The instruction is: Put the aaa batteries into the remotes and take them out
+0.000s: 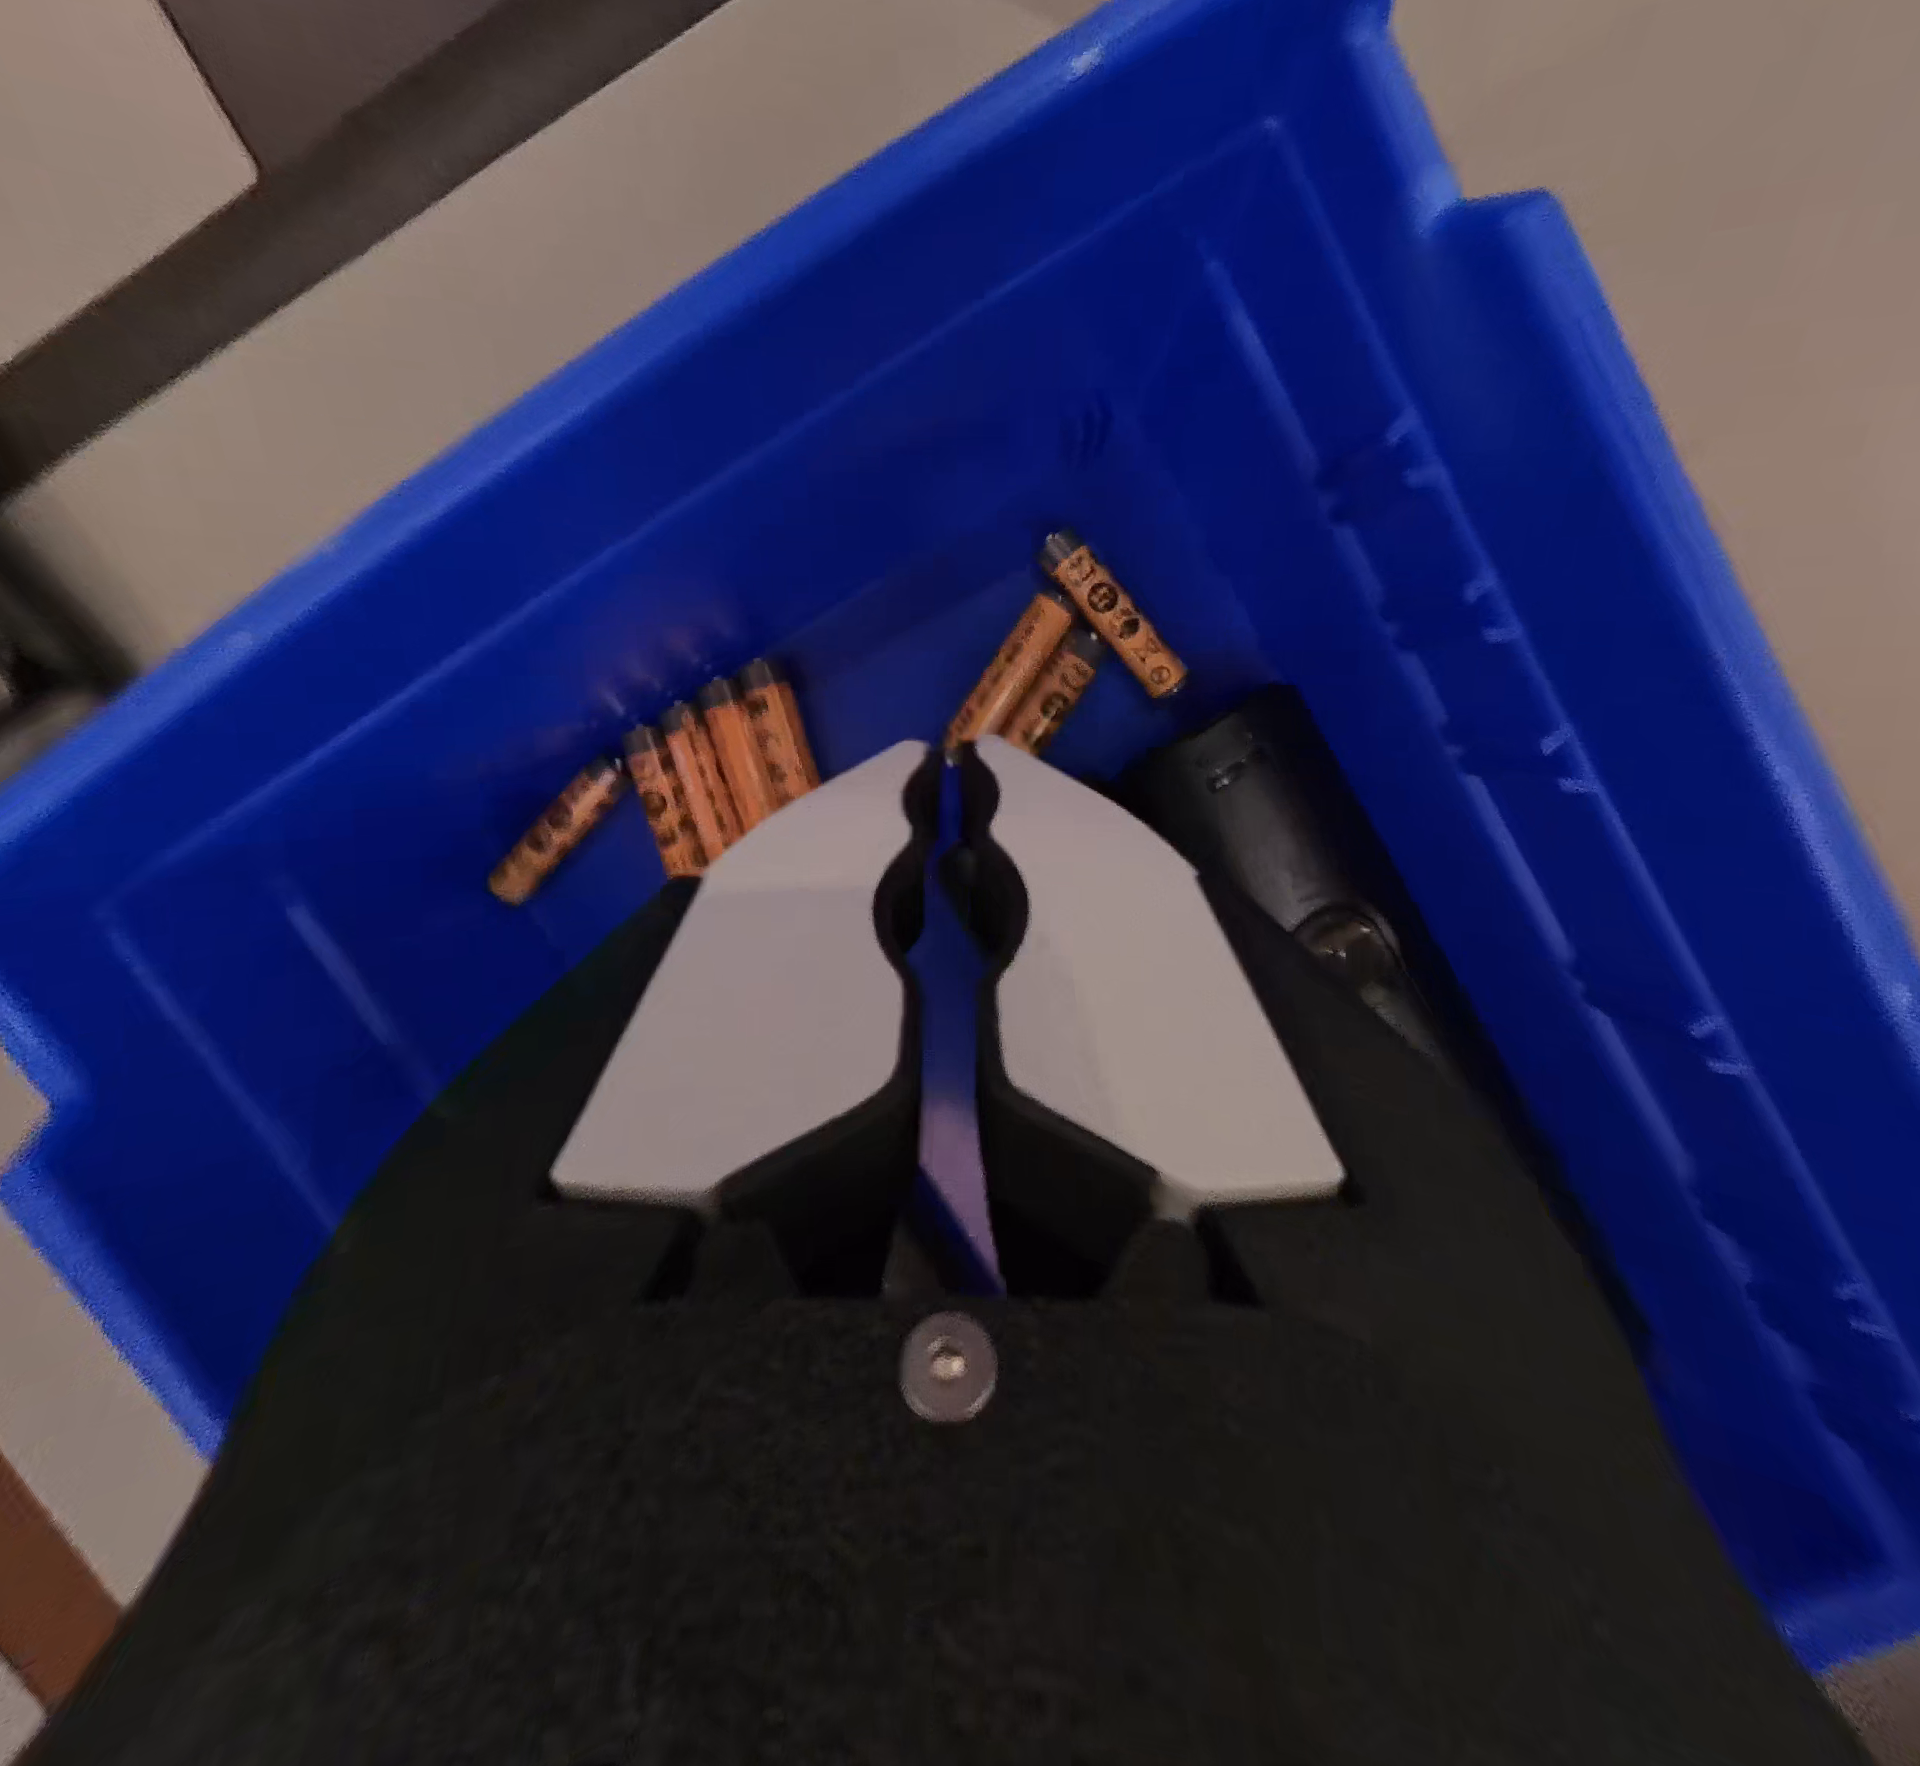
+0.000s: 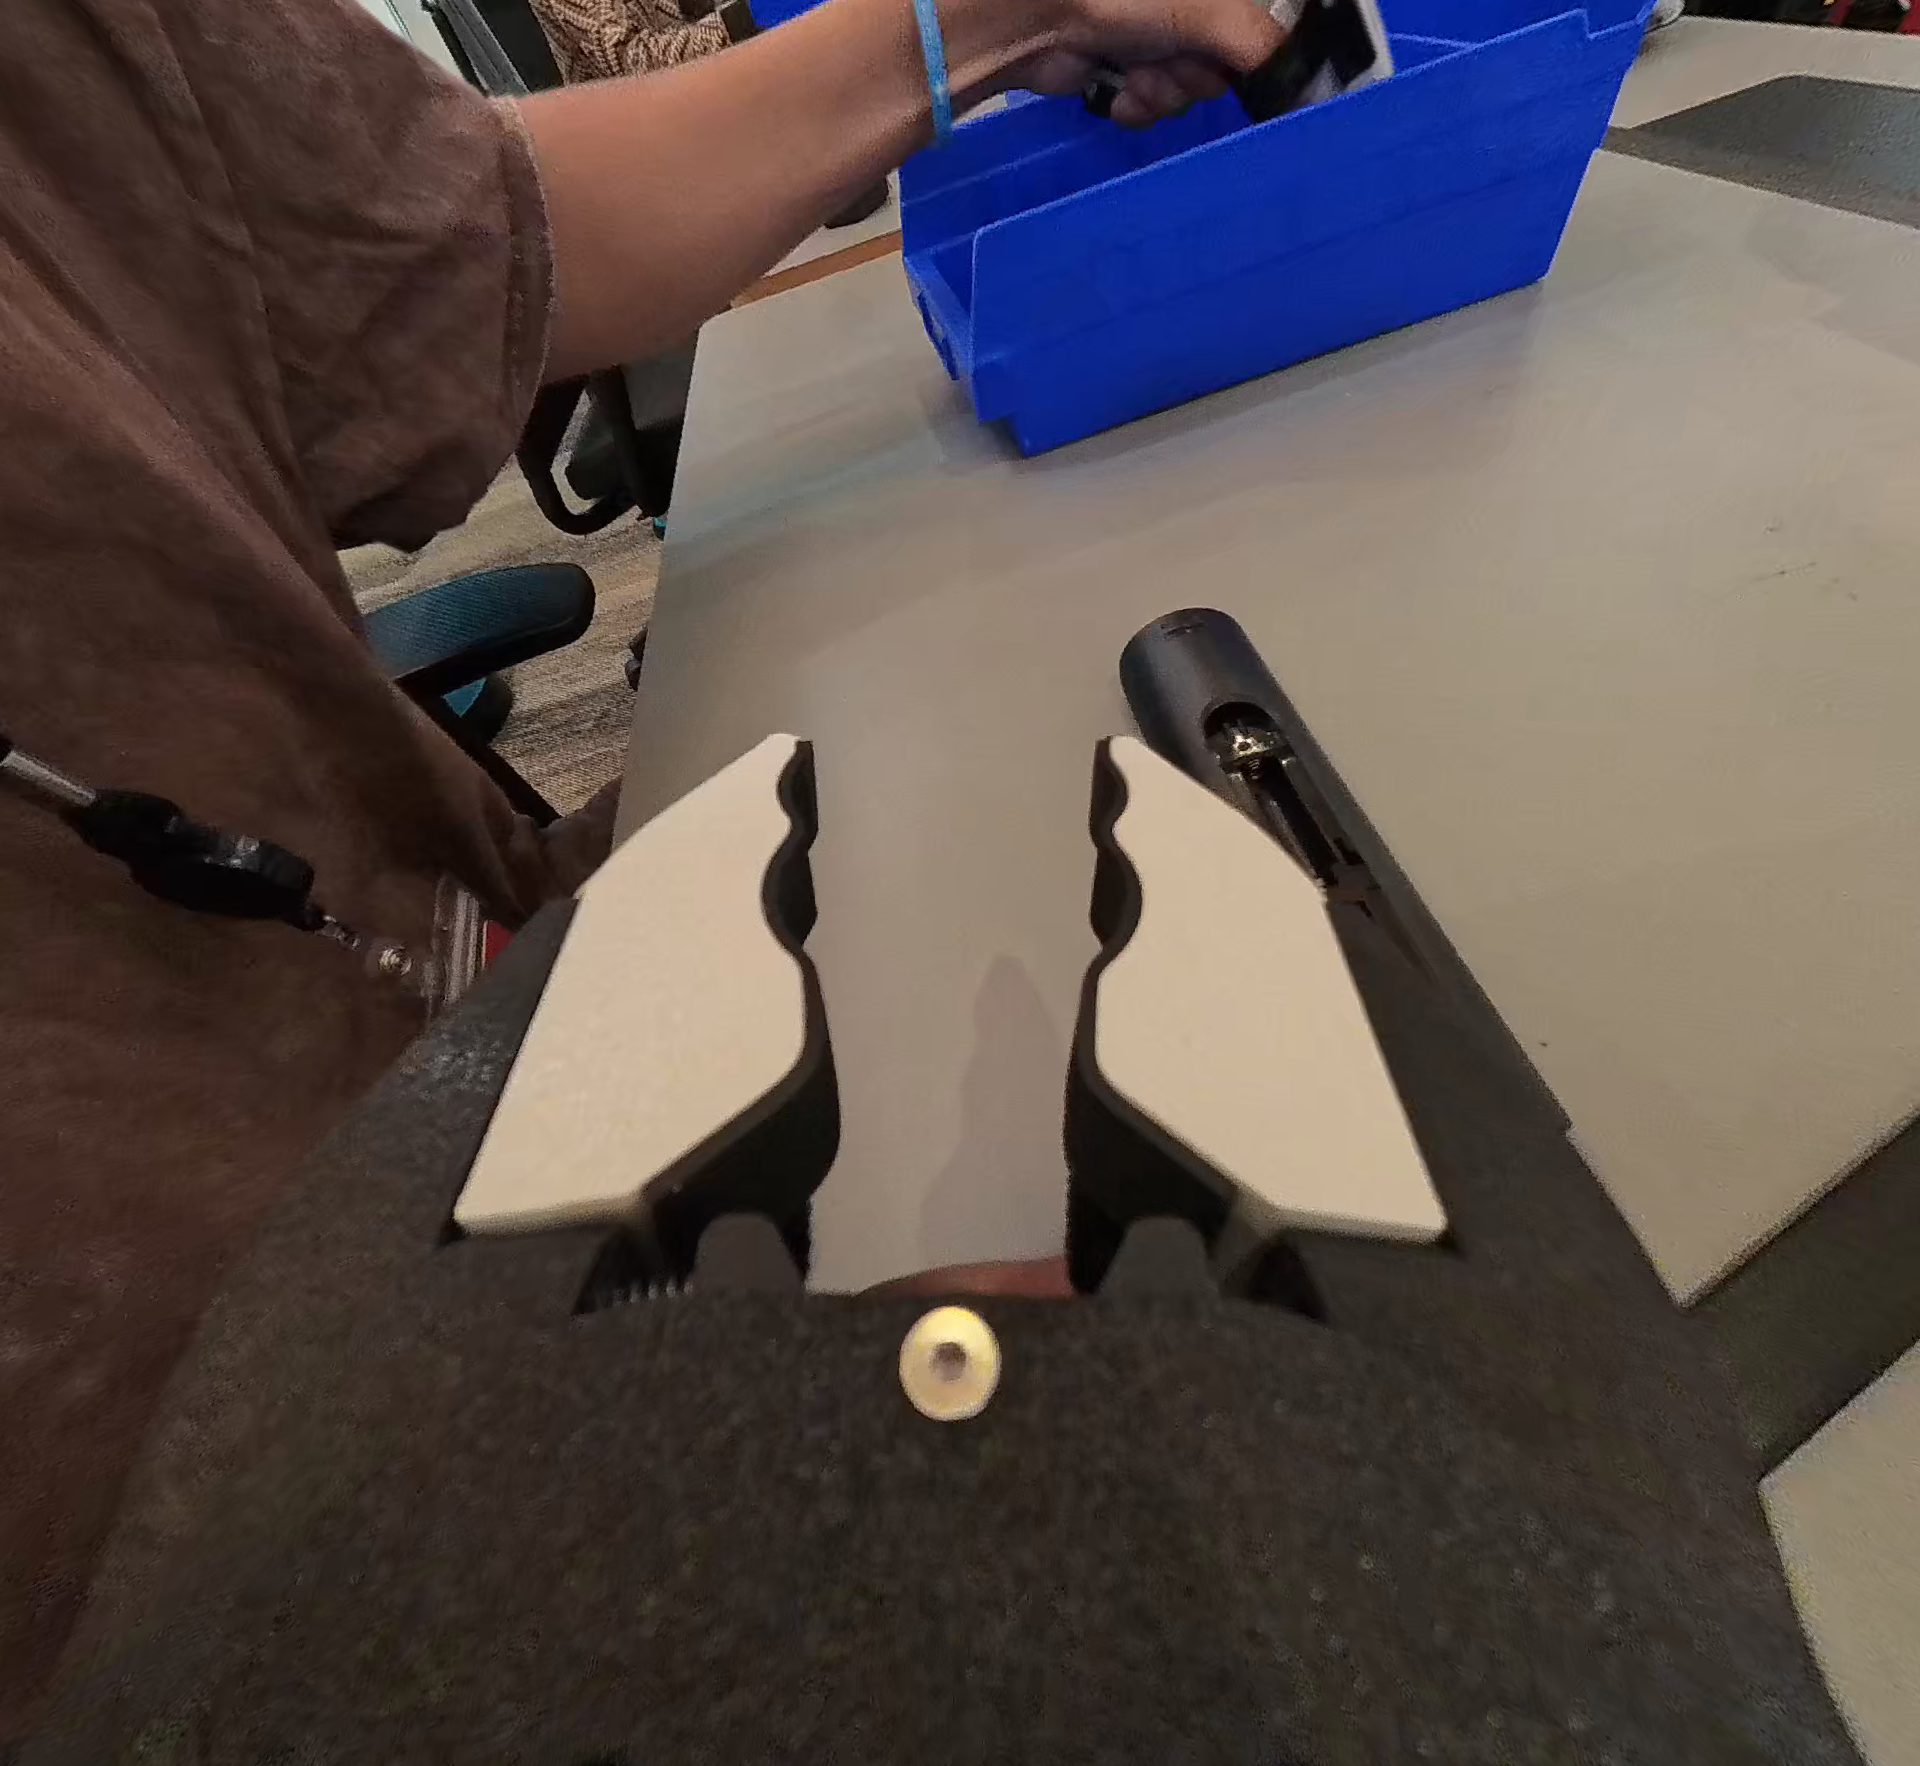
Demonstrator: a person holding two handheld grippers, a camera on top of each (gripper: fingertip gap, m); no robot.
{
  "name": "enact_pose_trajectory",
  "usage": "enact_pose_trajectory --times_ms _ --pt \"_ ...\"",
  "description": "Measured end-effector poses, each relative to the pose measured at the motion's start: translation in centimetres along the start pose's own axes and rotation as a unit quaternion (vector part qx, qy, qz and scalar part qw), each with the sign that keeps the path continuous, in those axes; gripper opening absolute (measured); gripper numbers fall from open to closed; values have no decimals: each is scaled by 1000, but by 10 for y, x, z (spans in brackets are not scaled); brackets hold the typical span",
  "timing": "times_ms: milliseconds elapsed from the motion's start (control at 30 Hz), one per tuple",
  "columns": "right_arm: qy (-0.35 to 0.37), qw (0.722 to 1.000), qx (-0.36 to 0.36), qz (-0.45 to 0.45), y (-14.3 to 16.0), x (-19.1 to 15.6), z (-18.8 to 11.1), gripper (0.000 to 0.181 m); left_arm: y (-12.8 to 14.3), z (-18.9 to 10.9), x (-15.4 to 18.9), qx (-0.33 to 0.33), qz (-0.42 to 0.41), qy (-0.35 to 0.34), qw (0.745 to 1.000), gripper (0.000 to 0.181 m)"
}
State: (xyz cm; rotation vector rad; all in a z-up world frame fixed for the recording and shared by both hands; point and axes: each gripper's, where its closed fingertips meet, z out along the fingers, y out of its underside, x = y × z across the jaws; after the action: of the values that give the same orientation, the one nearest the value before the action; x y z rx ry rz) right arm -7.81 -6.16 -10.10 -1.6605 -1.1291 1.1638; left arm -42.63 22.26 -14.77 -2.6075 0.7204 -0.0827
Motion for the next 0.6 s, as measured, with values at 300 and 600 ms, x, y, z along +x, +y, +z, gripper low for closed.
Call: enact_pose_trajectory --times_ms 300,600 --pt "0 1000 -9 3 3 1 -1 50 8 34 13 -72 131 97 984 24" --pt "-13 1000 -15 5 3 -3 6 50 9 36 6 -108 176 93 974 23"
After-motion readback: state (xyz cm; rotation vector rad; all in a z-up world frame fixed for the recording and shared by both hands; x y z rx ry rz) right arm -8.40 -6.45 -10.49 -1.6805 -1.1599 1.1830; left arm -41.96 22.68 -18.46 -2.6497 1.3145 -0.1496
